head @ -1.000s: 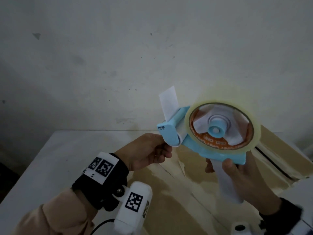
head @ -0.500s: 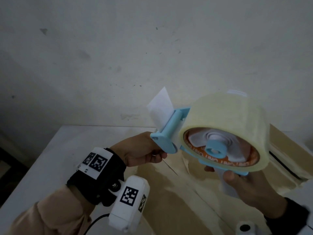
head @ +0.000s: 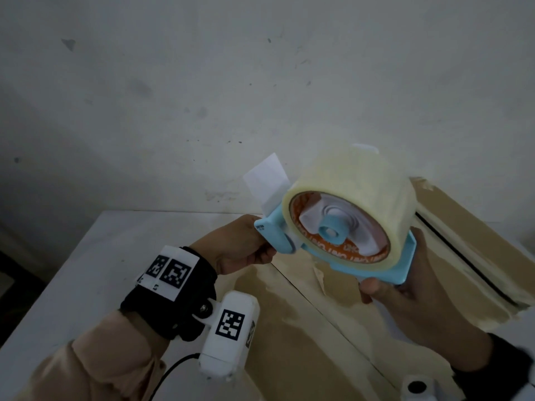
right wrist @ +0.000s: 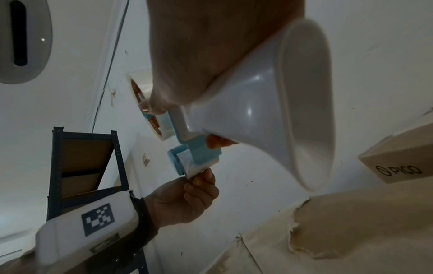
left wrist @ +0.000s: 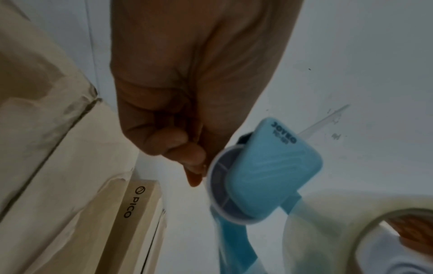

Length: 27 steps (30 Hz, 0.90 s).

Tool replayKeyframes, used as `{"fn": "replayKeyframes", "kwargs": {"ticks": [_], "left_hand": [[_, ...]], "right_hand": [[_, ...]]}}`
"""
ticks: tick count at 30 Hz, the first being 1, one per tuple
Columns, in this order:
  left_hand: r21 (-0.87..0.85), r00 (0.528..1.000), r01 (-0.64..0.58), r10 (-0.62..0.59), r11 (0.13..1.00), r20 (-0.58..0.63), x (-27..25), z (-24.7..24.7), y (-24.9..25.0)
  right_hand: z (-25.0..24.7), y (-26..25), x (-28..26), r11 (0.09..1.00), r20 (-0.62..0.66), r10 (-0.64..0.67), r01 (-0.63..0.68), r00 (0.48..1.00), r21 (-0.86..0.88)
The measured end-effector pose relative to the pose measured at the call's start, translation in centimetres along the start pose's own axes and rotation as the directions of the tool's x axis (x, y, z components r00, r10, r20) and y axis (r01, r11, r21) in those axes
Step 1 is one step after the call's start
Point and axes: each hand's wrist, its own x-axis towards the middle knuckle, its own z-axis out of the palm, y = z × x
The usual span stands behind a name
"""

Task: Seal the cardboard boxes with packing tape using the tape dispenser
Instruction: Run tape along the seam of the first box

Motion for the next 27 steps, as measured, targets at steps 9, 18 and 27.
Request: {"fn": "replayKeyframes", "kwargs": {"ticks": [9,18,27], "left_hand": [[-0.035,0.998,0.056,-0.056,0.998,0.011,0.7,0.3,-0.4],[-0.056,0.997,0.071,-0.069,0.996,0.039,0.3,0.4,0.7],[-0.14,0.99,0.142,-0.14,0.98,0.025,-0.4,2.1,-0.4]], "right_hand": [[0.9,0.3,-0.1,0.993,-0.05,-0.022,0.027,0.998,0.119],[0.8,-0.1,0.0,0.996,-0.095,-0.086,0.089,0.992,0.02],[1.0,-0.1,-0.5,0.998,-0.153,-0.028,0.037,0.988,0.056]]}}
